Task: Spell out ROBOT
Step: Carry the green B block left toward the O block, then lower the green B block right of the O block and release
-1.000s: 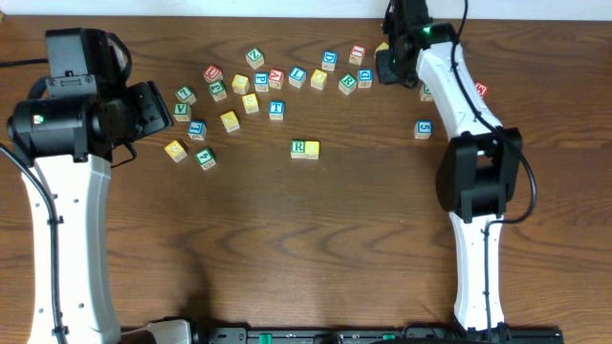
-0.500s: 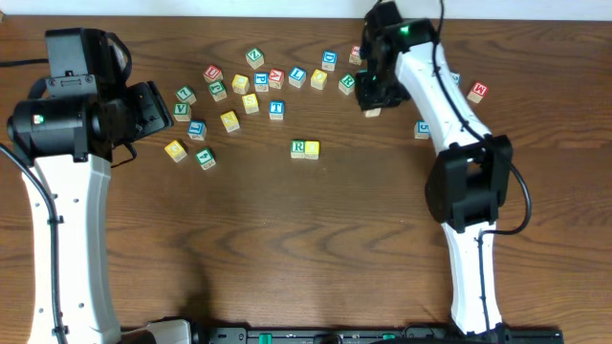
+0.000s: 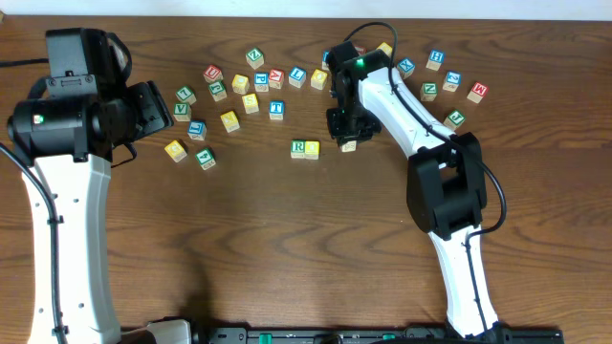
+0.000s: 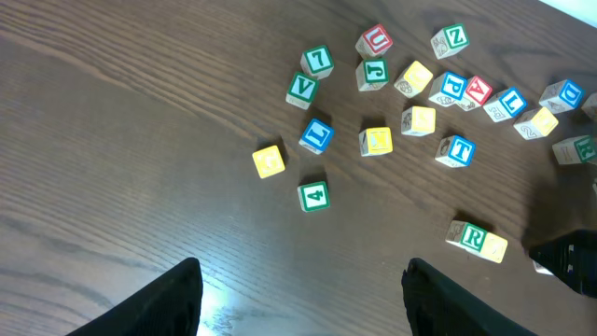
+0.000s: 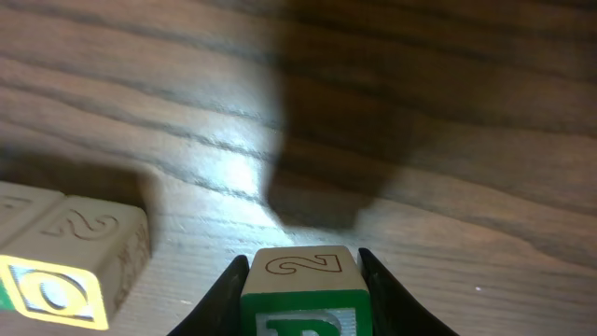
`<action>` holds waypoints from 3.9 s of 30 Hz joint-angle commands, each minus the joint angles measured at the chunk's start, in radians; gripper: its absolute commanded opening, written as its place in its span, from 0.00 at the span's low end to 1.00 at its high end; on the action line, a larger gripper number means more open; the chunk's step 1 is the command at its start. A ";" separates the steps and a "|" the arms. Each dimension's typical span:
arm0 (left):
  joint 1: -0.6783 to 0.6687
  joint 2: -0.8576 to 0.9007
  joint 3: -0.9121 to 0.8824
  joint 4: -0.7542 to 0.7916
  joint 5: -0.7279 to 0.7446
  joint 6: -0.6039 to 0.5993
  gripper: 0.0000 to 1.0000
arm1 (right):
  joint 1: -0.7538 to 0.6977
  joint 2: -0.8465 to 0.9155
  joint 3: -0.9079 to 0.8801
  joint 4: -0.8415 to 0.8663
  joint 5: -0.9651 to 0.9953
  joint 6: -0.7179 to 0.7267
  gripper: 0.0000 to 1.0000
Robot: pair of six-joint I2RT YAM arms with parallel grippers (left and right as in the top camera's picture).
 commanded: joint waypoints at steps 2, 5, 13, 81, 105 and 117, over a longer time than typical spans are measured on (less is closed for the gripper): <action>0.003 0.002 0.000 0.000 -0.002 0.009 0.68 | 0.019 -0.008 -0.001 0.001 -0.006 0.033 0.31; 0.003 0.002 0.000 0.000 -0.002 0.009 0.68 | 0.026 -0.008 -0.001 -0.010 -0.006 0.058 0.31; 0.003 0.002 0.000 0.001 -0.002 0.009 0.68 | 0.056 -0.008 -0.004 -0.010 -0.006 0.077 0.31; 0.003 0.002 0.000 0.005 -0.002 0.010 0.68 | 0.041 -0.140 -0.250 0.081 -0.021 0.047 0.27; 0.003 0.002 0.000 0.005 -0.002 0.009 0.68 | 0.027 -0.208 -0.247 0.132 0.007 0.039 0.20; 0.003 0.002 0.000 0.005 -0.002 0.009 0.68 | 0.044 -0.196 -0.249 0.392 0.092 0.039 0.19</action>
